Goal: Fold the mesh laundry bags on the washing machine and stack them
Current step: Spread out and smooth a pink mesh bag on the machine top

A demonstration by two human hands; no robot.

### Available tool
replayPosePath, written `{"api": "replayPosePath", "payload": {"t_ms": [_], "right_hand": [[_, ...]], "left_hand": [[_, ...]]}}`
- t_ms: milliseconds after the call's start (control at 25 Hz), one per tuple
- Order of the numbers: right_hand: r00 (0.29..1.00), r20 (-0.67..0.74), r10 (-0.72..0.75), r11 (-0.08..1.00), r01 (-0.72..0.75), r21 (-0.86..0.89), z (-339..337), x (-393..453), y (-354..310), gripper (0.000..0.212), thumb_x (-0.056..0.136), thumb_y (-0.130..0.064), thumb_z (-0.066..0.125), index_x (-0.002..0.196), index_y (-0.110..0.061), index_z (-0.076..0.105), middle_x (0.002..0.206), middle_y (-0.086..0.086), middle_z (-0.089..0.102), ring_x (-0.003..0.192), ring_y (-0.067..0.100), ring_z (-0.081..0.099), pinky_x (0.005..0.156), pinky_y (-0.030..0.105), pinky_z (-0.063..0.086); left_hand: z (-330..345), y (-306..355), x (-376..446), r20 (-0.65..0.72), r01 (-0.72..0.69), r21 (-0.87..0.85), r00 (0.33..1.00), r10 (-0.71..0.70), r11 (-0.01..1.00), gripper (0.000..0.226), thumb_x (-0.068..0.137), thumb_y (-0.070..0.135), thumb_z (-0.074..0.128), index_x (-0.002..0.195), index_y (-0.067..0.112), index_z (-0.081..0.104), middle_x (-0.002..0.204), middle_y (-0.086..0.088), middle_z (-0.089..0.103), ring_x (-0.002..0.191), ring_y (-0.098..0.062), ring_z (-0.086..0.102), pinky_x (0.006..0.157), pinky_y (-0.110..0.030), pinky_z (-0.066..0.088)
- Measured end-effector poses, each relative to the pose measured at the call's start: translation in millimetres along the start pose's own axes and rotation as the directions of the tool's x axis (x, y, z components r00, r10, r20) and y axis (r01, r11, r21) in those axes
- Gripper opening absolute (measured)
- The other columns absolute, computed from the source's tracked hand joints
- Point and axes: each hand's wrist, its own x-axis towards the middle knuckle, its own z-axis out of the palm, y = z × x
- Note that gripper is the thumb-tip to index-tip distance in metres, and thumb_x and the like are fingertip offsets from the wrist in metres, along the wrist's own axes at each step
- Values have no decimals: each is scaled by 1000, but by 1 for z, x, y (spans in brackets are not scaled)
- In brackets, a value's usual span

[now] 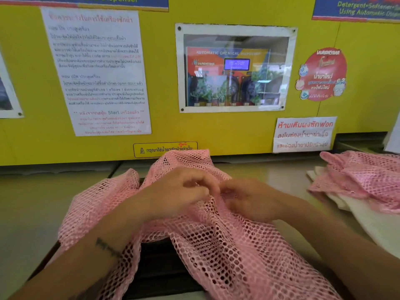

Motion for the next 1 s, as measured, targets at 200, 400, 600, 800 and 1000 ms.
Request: {"api": "replayPosePath", "payload": {"t_ms": [200, 400, 600, 800, 1000], "right_hand": [[961, -231, 154, 982, -123, 144, -15, -10, 9, 31, 89, -22, 61, 120, -28, 65, 123, -8, 64, 107, 8, 57, 87, 21, 43], [990, -43, 135, 969, -141, -201, -7, -7, 9, 32, 91, -26, 51, 119, -25, 67, 125, -4, 64, 115, 17, 56, 98, 35, 42], [942, -70, 328, 938, -333, -93, -20, -9, 17, 37, 90, -35, 53, 125, -28, 62, 132, -5, 60, 120, 15, 53, 103, 37, 39], [882, -187, 432, 890, -451, -72, -4, -2, 7, 22, 88, -32, 52, 101, -22, 68, 105, 1, 67, 94, 19, 60, 82, 35, 50], [921, -153, 358, 933, -349, 85, 7, -1, -11, 22, 73, -34, 53, 78, -17, 66, 80, 0, 67, 77, 20, 63, 72, 39, 55]], "left_hand": [[-2, -40, 8, 56, 215, 673, 940, -338, 708, 78, 78, 77, 41, 148, 51, 19, 163, 1, 16, 149, -25, 18, 119, -52, 18], [-34, -23, 16, 191, 190, 759, 850, -491, 623, 79, 78, 56, 60, 149, 46, 25, 160, 14, 21, 140, -17, 36, 117, -38, 27], [-61, -21, 10, 13, 229, 844, 895, -445, 486, 56, 80, 34, 70, 133, 39, 52, 147, 11, 43, 132, -14, 43, 110, -33, 37], [-13, -23, 25, -152, 190, 669, 981, -119, 719, 40, 93, 48, 42, 131, 40, 48, 145, 4, 45, 132, -21, 42, 110, -46, 35], [16, -37, 26, -35, 420, 727, 813, -582, 543, 99, 71, 89, 27, 153, 42, -2, 165, -3, -10, 150, -37, -13, 114, -68, 1]]}}
